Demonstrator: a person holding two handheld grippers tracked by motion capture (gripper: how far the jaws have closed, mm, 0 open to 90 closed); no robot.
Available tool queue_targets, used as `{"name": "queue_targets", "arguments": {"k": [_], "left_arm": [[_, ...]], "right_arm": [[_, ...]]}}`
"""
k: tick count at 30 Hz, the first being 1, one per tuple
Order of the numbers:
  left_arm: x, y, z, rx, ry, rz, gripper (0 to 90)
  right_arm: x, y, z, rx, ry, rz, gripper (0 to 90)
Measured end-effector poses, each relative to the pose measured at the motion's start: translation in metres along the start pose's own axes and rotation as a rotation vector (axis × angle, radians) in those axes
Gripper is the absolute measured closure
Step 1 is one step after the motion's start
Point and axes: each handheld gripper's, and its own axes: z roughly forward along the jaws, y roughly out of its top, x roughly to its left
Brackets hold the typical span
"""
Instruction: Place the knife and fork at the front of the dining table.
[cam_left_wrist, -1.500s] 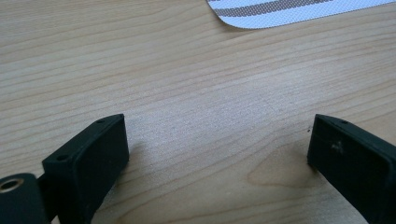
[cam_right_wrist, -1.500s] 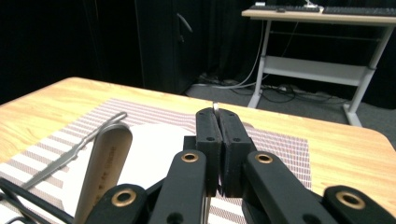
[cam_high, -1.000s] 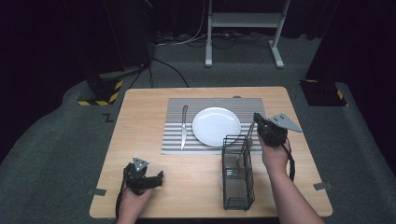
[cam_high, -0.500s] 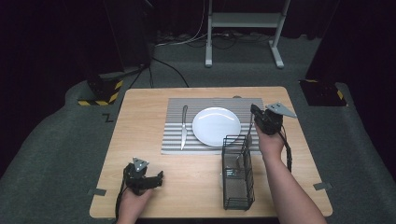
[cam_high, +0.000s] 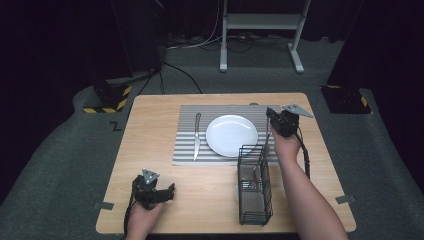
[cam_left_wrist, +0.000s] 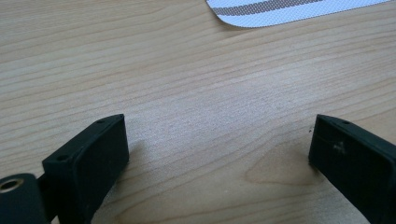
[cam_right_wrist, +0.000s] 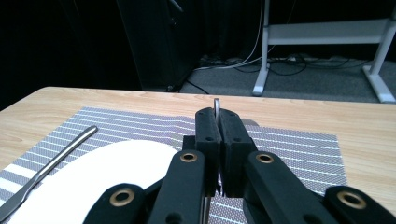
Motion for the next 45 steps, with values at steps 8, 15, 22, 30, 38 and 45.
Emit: {"name": "queue_targets", "arguments": {"k": [8, 15, 22, 30, 38, 45], "left_arm": [[0.0, 0.0, 0.0, 0.0, 0.001, -0.001, 4.9], [0.0, 0.0, 0.0, 0.0, -0.001, -0.002, 4.9], [0.0, 0.0, 0.0, 0.0, -0.001, -0.001, 4.9], [0.0, 0.0, 0.0, -0.001, 0.001, -0.004, 5.6], [0.0, 0.0, 0.0, -0.001, 0.001, -0.005, 5.6], [0.0, 0.0, 0.0, -0.001, 0.0, -0.004, 5.6]], "right_arm": [[-0.002, -0.002, 0.022, 0.028, -0.02, 0.0, 87.6], [-0.003, -0.005, 0.038, 0.07, -0.033, 0.02, 87.8], [-0.007, -0.009, 0.05, 0.104, -0.049, 0.061, 87.8], [-0.006, -0.013, 0.057, 0.14, -0.068, 0.059, 87.6], [-0.013, -0.016, 0.06, 0.155, -0.082, 0.079, 87.1], [-0.014, -0.017, 0.06, 0.161, -0.102, 0.097, 83.6]]}}
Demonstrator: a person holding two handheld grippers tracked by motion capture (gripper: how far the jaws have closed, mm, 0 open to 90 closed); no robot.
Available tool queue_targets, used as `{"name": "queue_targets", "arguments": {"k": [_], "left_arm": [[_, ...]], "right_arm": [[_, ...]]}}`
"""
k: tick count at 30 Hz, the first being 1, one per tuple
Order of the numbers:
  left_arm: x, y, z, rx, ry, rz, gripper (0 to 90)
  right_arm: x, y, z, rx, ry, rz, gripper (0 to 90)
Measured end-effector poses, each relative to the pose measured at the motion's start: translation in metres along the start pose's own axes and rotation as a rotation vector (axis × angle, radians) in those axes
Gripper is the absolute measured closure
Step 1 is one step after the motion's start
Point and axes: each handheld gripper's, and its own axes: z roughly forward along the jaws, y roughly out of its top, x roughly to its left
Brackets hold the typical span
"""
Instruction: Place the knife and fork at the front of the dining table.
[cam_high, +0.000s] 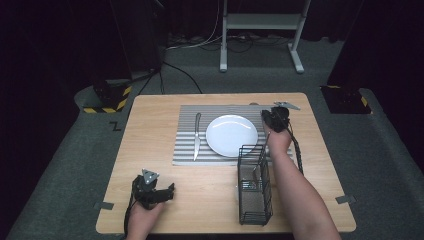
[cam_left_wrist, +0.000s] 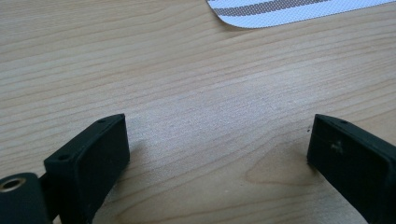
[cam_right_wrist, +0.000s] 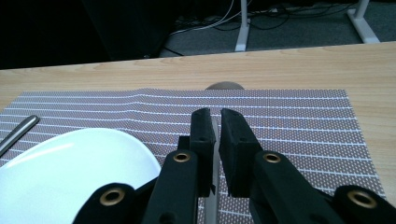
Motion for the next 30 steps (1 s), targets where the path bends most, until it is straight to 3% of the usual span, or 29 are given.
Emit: {"name": "queue_targets", "arguments": {"k": [7, 15, 25, 30], "left_arm": [[0.0, 0.0, 0.0, 0.0, 0.0, 0.0, 5.7], [0.0, 0.0, 0.0, 0.0, 0.001, 0.001, 5.6], [0.0, 0.0, 0.0, 0.0, 0.001, 0.001, 5.6], [0.0, 0.0, 0.0, 0.0, 0.0, 0.001, 5.6]], "right_arm": [[0.0, 0.0, -0.006, 0.0, -0.004, -0.01, 86.3], [0.0, -0.011, -0.033, 0.021, -0.018, -0.093, 87.8], [-0.022, -0.054, -0.081, 0.126, -0.078, -0.182, 89.4], [-0.027, -0.076, -0.095, 0.182, -0.069, -0.217, 89.8]]}}
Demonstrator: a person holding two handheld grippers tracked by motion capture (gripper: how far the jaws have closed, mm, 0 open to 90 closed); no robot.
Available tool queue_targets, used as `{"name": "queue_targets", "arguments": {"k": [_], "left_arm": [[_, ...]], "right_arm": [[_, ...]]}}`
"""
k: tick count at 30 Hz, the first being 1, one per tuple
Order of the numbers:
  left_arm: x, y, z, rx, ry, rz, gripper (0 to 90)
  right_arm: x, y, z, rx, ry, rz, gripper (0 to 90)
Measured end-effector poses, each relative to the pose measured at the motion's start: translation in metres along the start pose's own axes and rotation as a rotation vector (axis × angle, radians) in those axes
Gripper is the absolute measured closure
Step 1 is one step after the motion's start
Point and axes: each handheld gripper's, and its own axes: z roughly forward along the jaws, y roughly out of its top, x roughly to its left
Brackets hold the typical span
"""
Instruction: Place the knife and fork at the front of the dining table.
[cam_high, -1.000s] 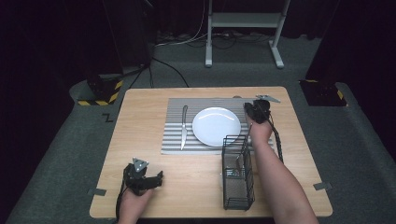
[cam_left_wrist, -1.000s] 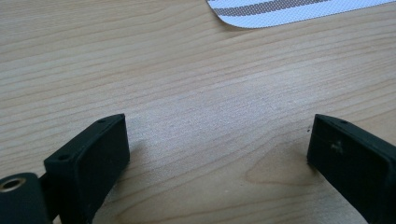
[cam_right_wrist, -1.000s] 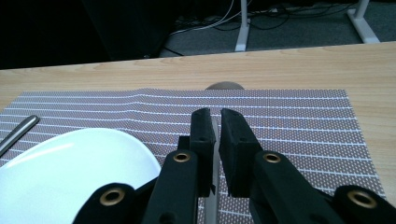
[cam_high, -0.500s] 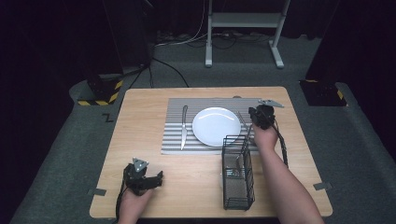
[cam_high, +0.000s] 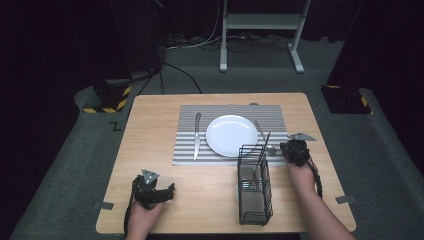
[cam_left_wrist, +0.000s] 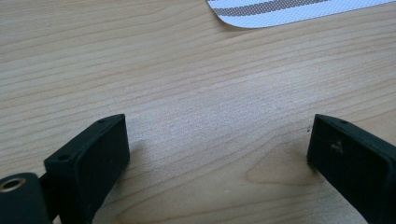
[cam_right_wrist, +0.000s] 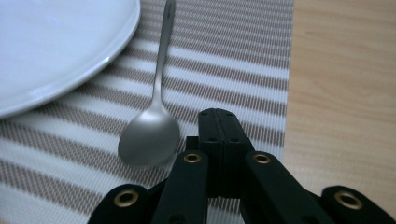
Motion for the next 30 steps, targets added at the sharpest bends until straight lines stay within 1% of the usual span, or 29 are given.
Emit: {"name": "queue_targets", "arguments": {"k": [2, 5, 6, 8, 9, 11, 12, 13, 15, 18, 21, 22, 24, 26, 28, 30], "left_arm": [[0.0, 0.0, 0.0, 0.0, -0.001, 0.0, 5.6], [0.0, 0.0, 0.0, 0.0, -0.001, 0.0, 5.6], [0.0, 0.0, 0.0, 0.0, -0.001, 0.0, 5.6], [0.0, 0.0, 0.0, 0.0, -0.001, 0.0, 5.6], [0.0, 0.0, 0.0, 0.0, -0.001, 0.0, 5.6], [0.0, 0.0, 0.0, 0.0, -0.001, 0.0, 5.6], [0.0, 0.0, 0.0, 0.0, -0.001, 0.0, 5.6], [0.0, 0.0, 0.0, 0.0, -0.001, 0.0, 5.6], [0.0, 0.0, 0.0, 0.0, -0.001, -0.001, 5.6], [0.0, 0.0, 0.0, 0.0, -0.002, -0.001, 5.6], [0.0, 0.0, 0.0, 0.0, -0.001, 0.0, 5.6], [0.0, 0.0, 0.0, 0.0, -0.001, 0.0, 5.6], [0.0, 0.0, 0.0, 0.0, -0.002, -0.001, 5.6], [0.0, 0.0, 0.0, -0.001, -0.004, 0.0, 5.7], [0.0, 0.0, 0.0, 0.0, -0.006, 0.0, 5.7], [0.001, 0.0, 0.0, 0.0, -0.006, 0.0, 5.8]], "right_arm": [[0.003, -0.004, 0.0, 0.014, 0.004, -0.01, 89.8], [0.011, -0.006, 0.001, 0.03, 0.024, -0.031, 89.8], [0.014, -0.007, 0.002, 0.029, 0.029, -0.04, 89.8], [0.019, -0.007, 0.001, 0.026, 0.056, -0.041, 89.8], [0.021, -0.008, 0.001, 0.027, 0.06, -0.051, 89.8], [0.025, -0.007, -0.002, 0.011, 0.05, -0.064, 87.7], [0.026, -0.005, -0.003, -0.006, 0.045, -0.068, 85.1], [0.027, -0.003, -0.004, -0.02, 0.035, -0.072, 82.0], [0.029, 0.005, -0.003, -0.04, 0.033, -0.068, 78.9], [0.033, 0.017, 0.008, -0.049, 0.036, -0.041, 75.5], [0.038, 0.025, 0.024, -0.034, 0.053, -0.035, 74.7], [0.039, 0.028, 0.029, -0.023, 0.052, -0.037, 74.7], [0.042, 0.032, 0.039, 0.004, 0.051, -0.033, 75.3], [0.042, 0.034, 0.046, 0.027, 0.035, -0.037, 76.9], [0.042, 0.036, 0.05, 0.043, 0.026, -0.023, 78.6], [0.042, 0.037, 0.052, 0.051, 0.026, -0.02, 80.9]]}}
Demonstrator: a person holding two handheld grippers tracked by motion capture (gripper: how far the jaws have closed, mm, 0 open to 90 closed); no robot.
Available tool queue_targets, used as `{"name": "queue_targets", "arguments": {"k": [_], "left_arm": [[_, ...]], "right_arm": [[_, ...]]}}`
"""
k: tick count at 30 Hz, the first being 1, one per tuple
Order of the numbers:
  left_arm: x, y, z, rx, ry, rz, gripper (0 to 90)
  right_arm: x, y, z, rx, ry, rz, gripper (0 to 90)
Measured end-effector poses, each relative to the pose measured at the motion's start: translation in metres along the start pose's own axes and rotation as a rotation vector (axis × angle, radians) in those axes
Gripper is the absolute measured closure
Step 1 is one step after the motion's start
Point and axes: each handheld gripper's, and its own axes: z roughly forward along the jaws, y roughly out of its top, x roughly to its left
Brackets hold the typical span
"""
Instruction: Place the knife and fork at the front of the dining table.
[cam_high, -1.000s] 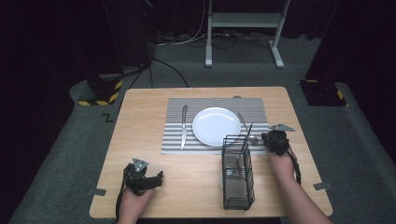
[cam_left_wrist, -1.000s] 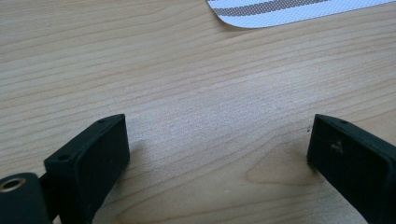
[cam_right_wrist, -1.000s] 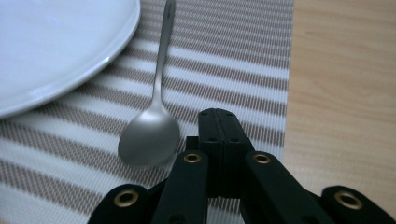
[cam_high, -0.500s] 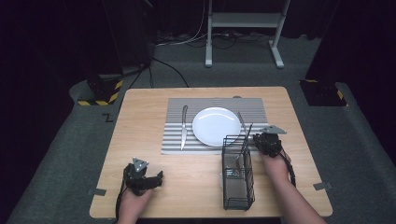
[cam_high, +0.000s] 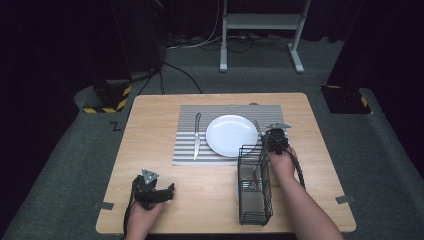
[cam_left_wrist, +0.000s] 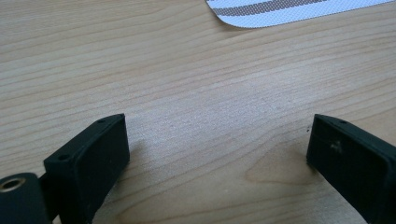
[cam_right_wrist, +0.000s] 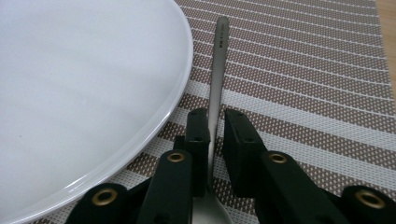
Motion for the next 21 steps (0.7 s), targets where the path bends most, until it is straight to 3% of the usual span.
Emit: {"name": "queue_targets", "arguments": {"k": [7, 9, 16, 21], "left_arm": [[0.0, 0.0, 0.0, 0.0, 0.0, 0.0, 5.8], [0.0, 0.0, 0.0, 0.0, 0.0, 0.0, 5.8], [0.0, 0.0, 0.0, 0.0, 0.0, 0.0, 5.8], [0.0, 0.0, 0.0, 0.0, 0.0, 0.0, 5.8]], "right_arm": [[0.002, -0.001, 0.001, 0.006, -0.002, 0.006, 84.8], [0.0, -0.001, 0.001, 0.003, -0.024, 0.01, 85.4], [-0.009, -0.005, -0.002, -0.004, -0.052, 0.066, 85.5], [-0.01, -0.007, -0.003, -0.007, -0.058, 0.068, 84.9]]}}
